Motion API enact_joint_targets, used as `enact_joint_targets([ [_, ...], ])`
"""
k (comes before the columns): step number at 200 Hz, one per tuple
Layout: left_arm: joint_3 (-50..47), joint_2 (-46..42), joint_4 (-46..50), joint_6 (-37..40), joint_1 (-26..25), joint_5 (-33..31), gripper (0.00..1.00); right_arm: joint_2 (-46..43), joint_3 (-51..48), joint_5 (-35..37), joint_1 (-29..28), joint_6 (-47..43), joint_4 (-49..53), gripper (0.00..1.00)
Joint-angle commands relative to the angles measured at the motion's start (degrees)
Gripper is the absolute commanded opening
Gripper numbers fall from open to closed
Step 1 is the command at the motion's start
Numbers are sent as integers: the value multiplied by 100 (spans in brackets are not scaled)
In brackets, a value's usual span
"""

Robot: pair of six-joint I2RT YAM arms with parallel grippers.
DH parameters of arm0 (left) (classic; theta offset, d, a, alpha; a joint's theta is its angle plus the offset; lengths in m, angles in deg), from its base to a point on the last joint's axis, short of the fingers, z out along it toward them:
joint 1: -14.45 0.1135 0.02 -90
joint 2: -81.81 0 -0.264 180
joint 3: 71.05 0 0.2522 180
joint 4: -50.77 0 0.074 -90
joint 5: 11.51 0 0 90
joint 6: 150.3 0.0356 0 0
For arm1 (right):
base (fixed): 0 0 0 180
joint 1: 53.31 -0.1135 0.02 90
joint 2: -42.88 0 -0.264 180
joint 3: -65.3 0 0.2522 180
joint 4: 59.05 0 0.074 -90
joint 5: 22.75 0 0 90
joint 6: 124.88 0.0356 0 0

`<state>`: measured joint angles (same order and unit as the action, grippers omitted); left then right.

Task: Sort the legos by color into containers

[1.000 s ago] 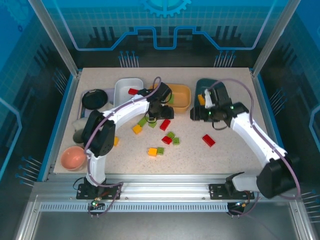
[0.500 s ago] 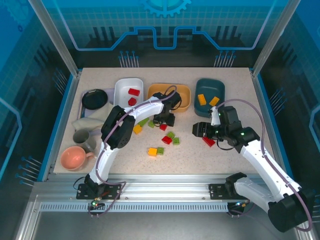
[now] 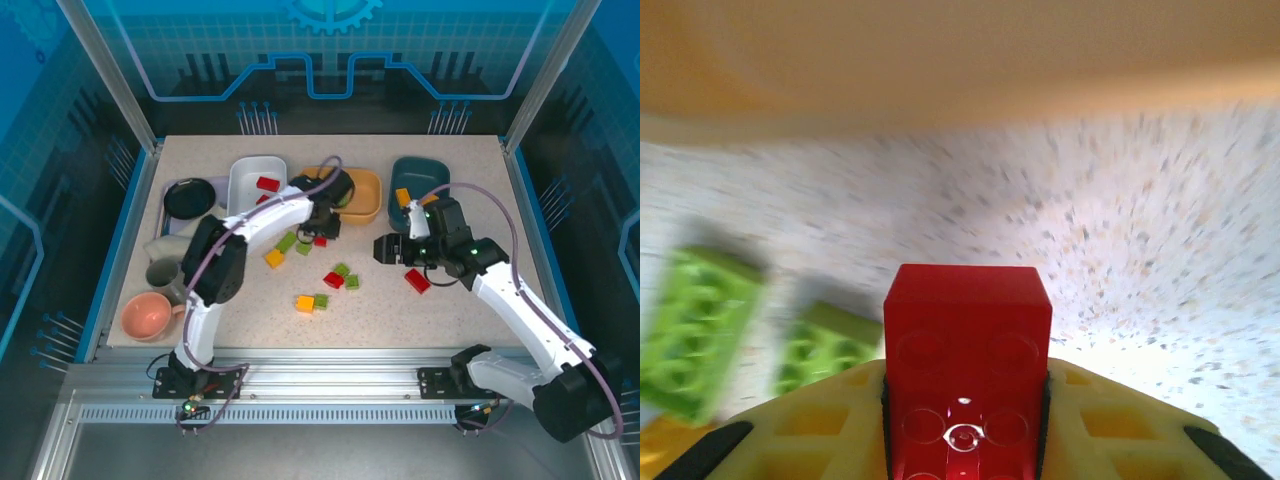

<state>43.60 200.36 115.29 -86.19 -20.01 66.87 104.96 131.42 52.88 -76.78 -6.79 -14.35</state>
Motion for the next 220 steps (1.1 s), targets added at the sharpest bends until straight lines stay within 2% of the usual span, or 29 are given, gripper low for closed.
enact_joint_targets([
  [1,-14,-619,238,-194,724,44,33,225,284,-173,-362,-139,-867,73],
  [32,295,-369,387,-88,1617,64,33,1006,688,-110,-820,46,-2024,75],
  [68,1396,644,758,60,2206,-227,33,2034,1529,-245,-889,221,-2173,76],
  [93,2280,1463,1176,117,2361,-661,34,2510,1977,-342,-886,188,-1931,76],
  [125,2764,1958,1243,176,2512,-844,36,2959,2336,-353,-872,62,-1356,76],
  [173,2714,2039,1193,192,2605,-811,38,3357,2221,-106,-922,-159,-810,75],
  [185,2684,2075,1196,170,2628,-737,42,3512,2279,-4,-966,-220,-633,76],
  [220,2657,1995,1243,107,2634,-640,61,4024,2639,433,-1298,-580,-140,76],
])
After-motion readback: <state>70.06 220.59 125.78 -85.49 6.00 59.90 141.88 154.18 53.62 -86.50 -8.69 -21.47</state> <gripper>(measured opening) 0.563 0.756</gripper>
